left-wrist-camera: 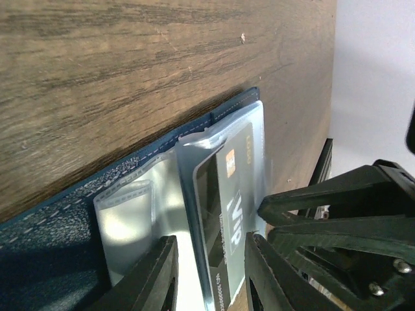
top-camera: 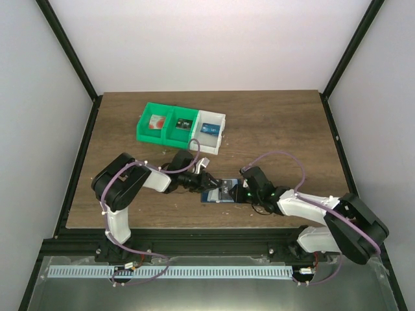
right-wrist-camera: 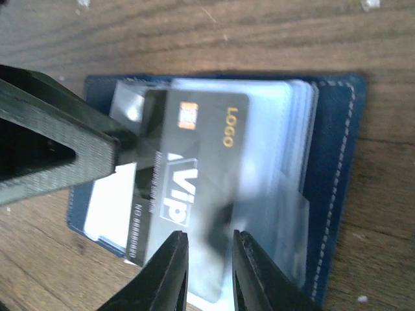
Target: Take the credit cards out of the card holder
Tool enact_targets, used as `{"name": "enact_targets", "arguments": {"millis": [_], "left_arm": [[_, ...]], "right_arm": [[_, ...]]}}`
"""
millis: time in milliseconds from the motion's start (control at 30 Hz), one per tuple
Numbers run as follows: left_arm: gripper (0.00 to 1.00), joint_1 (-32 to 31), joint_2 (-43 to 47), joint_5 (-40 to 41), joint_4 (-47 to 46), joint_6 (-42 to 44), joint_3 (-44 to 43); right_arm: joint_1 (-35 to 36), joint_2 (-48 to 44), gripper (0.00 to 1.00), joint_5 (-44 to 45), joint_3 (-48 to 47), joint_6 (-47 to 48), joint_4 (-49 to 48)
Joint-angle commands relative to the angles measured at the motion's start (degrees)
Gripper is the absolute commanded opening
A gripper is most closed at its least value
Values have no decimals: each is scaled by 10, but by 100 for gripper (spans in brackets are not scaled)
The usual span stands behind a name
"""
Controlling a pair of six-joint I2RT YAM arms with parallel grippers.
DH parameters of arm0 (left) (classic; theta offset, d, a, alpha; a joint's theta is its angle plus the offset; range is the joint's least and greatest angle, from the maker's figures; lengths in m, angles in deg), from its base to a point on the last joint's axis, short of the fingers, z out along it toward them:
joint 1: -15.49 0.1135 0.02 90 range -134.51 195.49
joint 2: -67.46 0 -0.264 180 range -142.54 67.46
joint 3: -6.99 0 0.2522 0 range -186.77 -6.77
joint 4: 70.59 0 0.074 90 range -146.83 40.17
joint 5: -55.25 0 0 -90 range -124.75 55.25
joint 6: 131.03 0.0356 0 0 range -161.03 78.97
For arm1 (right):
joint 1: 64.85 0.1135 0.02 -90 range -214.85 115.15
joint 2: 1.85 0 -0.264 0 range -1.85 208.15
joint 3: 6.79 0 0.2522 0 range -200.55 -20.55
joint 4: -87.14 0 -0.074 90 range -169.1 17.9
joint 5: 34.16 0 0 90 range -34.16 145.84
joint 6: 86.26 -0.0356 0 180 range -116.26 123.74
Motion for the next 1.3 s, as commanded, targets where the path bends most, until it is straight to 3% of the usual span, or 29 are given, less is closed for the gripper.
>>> {"name": "enact_targets", "arguments": {"millis": [0, 300, 500, 733, 1267], "left_arm": [[31, 2, -12, 1, -3, 10, -6], [28, 2, -26, -24, -40, -15, -8], [11, 2, -32, -40, -72, -38, -1], [0, 3, -29, -43, -76, -43, 4], [0, 7, -11, -38, -76, -40, 19]], "right_arm": [[-3, 13, 21, 0, 8, -2, -20], [-3, 31, 17, -6, 17, -3, -31], [-3, 32, 18, -6, 19, -3, -32], [-4, 34, 17, -8, 19, -2, -33], [-4, 35, 17, -8, 18, -2, -32]]}}
